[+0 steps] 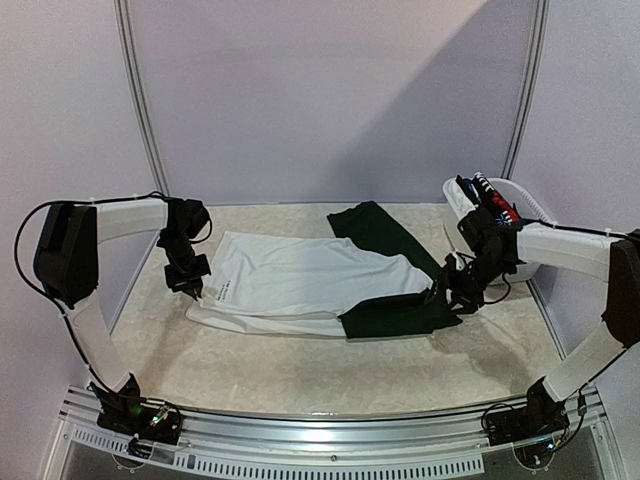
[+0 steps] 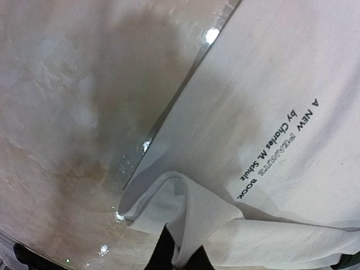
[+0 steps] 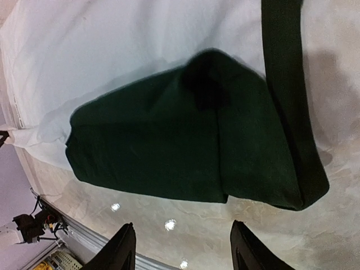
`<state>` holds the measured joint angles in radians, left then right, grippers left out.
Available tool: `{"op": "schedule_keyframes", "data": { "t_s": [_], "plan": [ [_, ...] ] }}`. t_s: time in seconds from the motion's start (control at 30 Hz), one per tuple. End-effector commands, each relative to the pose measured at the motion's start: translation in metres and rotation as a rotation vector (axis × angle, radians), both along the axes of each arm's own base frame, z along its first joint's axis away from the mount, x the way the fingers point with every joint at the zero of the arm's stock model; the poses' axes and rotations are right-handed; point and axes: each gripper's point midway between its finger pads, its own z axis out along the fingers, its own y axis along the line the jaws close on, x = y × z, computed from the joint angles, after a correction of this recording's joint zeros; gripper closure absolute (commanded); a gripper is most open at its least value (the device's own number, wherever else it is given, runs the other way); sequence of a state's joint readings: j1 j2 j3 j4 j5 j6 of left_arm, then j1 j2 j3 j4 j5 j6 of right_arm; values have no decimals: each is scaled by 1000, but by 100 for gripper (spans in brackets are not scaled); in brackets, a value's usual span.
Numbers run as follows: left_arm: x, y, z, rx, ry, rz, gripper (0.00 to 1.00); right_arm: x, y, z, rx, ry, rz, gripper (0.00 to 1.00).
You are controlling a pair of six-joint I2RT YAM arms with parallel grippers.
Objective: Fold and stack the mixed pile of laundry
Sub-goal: Adjust the flattened T-shirt at the center of the board.
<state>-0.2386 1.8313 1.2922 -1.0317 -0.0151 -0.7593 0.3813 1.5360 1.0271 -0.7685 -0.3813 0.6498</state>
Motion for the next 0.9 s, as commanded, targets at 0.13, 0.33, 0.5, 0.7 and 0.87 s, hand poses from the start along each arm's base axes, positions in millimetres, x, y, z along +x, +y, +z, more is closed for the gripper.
{"op": "schedule_keyframes", "data": {
  "t_s": [0.13, 0.33, 0.5, 0.7, 0.87],
  "plan": [
    [-4, 3, -3, -7, 1, -1, 100, 12, 25, -12, 214, -149, -22, 44],
    [-6, 4, -2, -2, 4, -7, 100, 12, 29, -41, 240, -123, -35, 45],
    [-7, 5, -2, 5, 7, -13, 100, 2, 28, -58, 234, -69, -36, 48],
    [-9, 7, -2, 12, 12, -12, 100, -10, 17, -50, 190, -74, -28, 48],
    [-8, 7, -4, 13, 13, -9, 100, -15, 9, -35, 162, -109, -31, 48]
  ]
}}
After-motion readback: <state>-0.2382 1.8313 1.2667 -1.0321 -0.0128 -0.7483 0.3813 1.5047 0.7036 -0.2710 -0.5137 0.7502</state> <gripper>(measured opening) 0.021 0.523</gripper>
